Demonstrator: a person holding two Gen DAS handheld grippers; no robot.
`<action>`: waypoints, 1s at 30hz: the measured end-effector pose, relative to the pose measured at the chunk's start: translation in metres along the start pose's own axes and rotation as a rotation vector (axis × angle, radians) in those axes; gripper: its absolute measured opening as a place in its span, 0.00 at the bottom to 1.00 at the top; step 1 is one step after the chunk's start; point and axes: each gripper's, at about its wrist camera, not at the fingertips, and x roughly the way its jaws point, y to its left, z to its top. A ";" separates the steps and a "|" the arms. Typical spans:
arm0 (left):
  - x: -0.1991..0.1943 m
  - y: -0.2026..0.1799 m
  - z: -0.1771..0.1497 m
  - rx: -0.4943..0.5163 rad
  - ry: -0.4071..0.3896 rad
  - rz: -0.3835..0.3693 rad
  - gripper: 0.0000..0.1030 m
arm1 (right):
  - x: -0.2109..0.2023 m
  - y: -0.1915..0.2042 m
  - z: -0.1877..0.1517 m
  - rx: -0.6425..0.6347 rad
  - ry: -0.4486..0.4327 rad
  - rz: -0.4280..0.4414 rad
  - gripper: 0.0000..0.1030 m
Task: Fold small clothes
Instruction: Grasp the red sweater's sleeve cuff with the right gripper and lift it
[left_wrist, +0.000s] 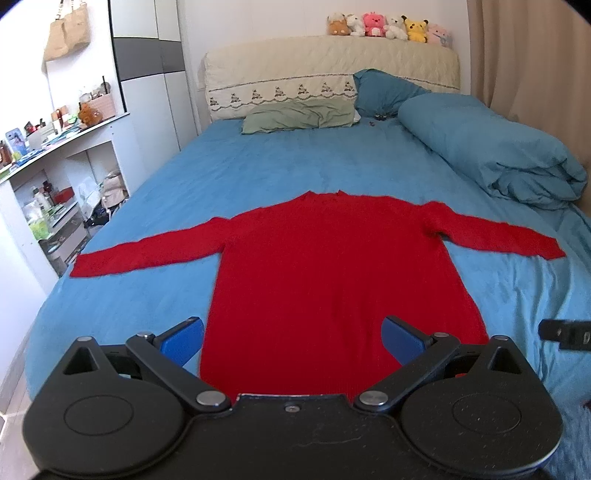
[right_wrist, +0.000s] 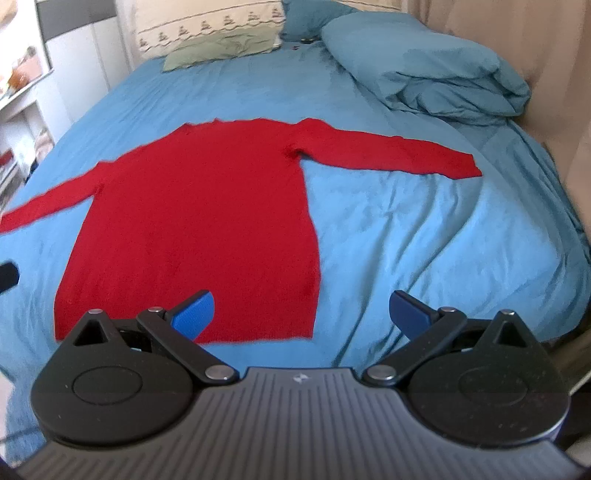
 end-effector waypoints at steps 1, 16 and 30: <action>0.007 -0.002 0.007 -0.001 0.000 -0.009 1.00 | 0.005 -0.006 0.008 0.017 -0.003 -0.002 1.00; 0.222 -0.073 0.141 0.073 0.038 -0.127 1.00 | 0.182 -0.141 0.140 0.241 -0.040 -0.209 1.00; 0.390 -0.147 0.168 0.045 0.264 -0.140 1.00 | 0.333 -0.265 0.159 0.529 -0.033 -0.303 0.96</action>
